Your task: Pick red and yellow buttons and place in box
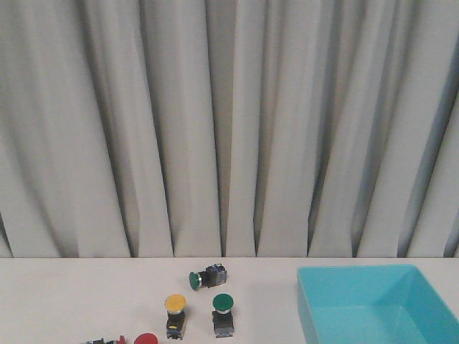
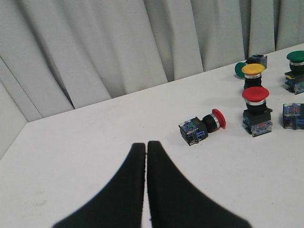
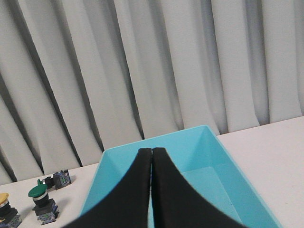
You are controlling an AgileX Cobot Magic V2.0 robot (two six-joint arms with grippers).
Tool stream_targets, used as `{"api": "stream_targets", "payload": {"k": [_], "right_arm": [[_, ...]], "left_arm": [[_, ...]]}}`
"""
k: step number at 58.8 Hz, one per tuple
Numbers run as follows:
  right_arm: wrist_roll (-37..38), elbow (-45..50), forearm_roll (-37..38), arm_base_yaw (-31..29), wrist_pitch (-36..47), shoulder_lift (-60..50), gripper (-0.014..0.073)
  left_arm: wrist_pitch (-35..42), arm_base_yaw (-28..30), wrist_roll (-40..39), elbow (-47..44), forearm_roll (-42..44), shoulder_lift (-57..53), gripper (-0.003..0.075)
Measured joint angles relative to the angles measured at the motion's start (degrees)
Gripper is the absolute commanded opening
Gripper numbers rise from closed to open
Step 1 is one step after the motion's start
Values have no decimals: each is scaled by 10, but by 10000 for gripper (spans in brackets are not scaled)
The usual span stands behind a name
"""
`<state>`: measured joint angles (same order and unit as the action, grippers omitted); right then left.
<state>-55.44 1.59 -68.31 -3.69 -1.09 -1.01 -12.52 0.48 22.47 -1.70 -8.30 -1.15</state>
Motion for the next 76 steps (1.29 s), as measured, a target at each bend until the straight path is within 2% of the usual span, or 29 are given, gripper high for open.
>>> {"api": "stream_targets", "payload": {"k": [69,76], "right_arm": [[0,0,0,0,0,0,-8],[1,0,-19,0,0,0,-8]], "left_arm": [[0,0,0,0,0,0,-6],[0,0,0,0,0,0,-6]]}}
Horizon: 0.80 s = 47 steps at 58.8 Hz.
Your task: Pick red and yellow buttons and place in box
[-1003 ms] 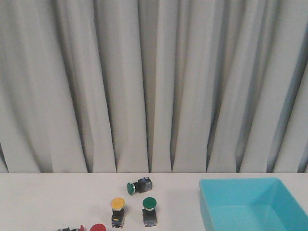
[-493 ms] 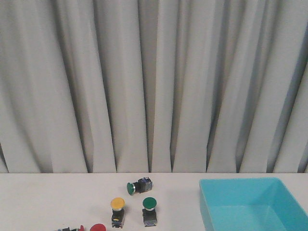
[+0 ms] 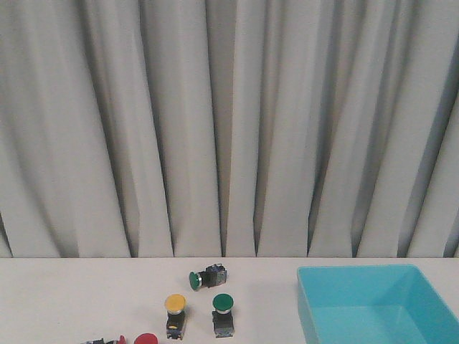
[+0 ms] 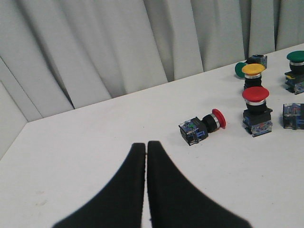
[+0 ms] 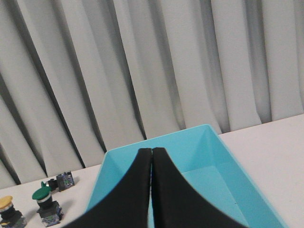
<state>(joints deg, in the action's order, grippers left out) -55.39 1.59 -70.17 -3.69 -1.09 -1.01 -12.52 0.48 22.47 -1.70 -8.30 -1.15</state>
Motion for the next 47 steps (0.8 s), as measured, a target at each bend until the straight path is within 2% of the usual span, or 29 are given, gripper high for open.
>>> {"api": "stream_targets", "payload": {"k": [22,47], "right_arm": [[0,0,-160,0,4,0,-8],[0,0,-168,0,7,0,-8]], "left_arm": [[0,0,0,0,0,0,-6],[0,0,0,0,2,0,-6]]}}
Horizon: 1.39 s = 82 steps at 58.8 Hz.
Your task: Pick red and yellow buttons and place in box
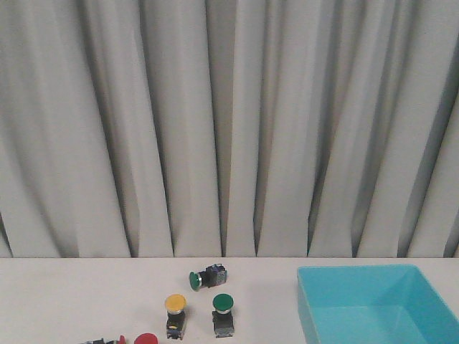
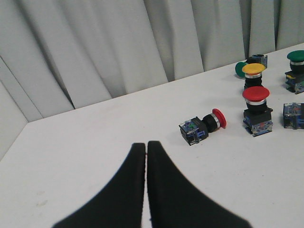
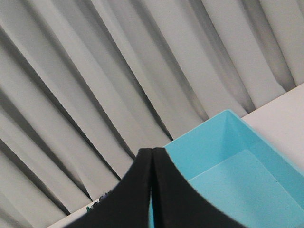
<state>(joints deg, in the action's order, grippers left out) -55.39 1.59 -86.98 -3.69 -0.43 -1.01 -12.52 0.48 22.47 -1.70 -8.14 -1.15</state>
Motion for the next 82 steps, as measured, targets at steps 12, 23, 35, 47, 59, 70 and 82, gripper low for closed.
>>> {"api": "stream_targets", "payload": {"k": [12,23,35,47,59,70,82], "right_arm": [[0,0,0,0,0,0,-8],[0,0,0,0,-3,0,-8],[0,0,1,0,-31,0,-8],[0,0,2,0,-36,0,-8],[0,0,2,0,-38,0,-8],[0,0,3,0,-81,0,-8],[-5,-6,9,0,-117,0,-3]], "left_arm": [[0,0,0,0,0,0,-6],[6,0,2,0,1,0,-6],[50,0,13,0,3,0,-6],[86,0,13,0,-13,0,-6],[137,0,-16,0,-95,0,-6],[189,0,-95,0,-190,0,-6],[244,0,-205,0,-246,0,-6]]}}
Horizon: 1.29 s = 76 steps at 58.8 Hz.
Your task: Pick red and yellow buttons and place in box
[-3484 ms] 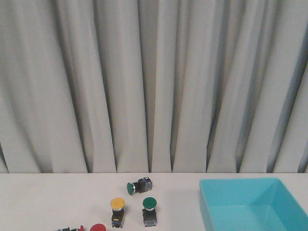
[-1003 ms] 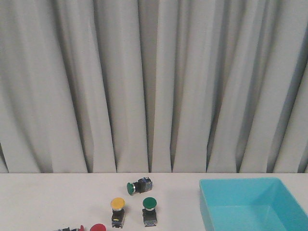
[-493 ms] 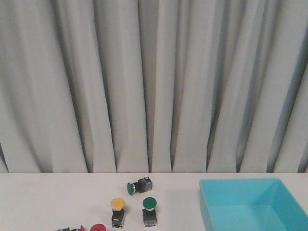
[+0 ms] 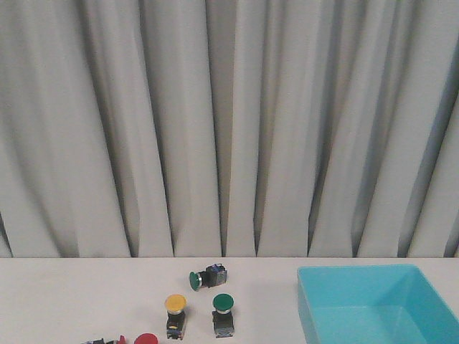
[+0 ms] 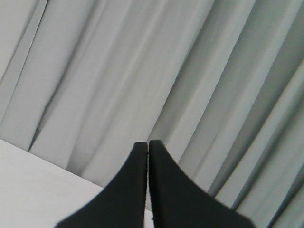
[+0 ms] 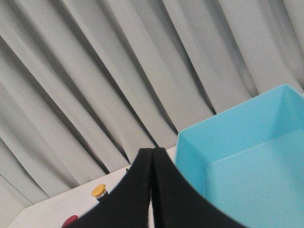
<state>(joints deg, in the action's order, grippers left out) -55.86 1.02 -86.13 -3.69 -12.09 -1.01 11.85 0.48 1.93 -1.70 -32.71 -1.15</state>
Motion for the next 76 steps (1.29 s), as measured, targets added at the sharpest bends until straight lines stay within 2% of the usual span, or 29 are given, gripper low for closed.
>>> {"api": "stream_targets", "payload": {"k": [9,17,24,35,41,53,64,76], "right_arm": [[-27,-52,1,0,-9,11,20],[-48,-94,2,0,-44,51,92],[-64,-124,2,0,-71,95,215],[-70,-155,2,0,-95,160,475],[-70,-175,-9,0,-98,185,561],[-71,-227,-68,0,-99,216,573],[-75,-231,-101,0,-99,216,570],[-143,-235,-118,0,-129,216,570]], "left_arm": [[0,0,-54,0,-2,0,-6],[0,0,-69,0,-2,0,-6],[0,0,-87,0,-2,0,-6],[-24,0,-97,13,0,0,-6],[-39,0,-96,45,15,0,-6],[-60,0,-93,113,65,0,-6],[-55,0,-93,133,90,0,-3],[-57,0,-93,133,92,0,43]]}}
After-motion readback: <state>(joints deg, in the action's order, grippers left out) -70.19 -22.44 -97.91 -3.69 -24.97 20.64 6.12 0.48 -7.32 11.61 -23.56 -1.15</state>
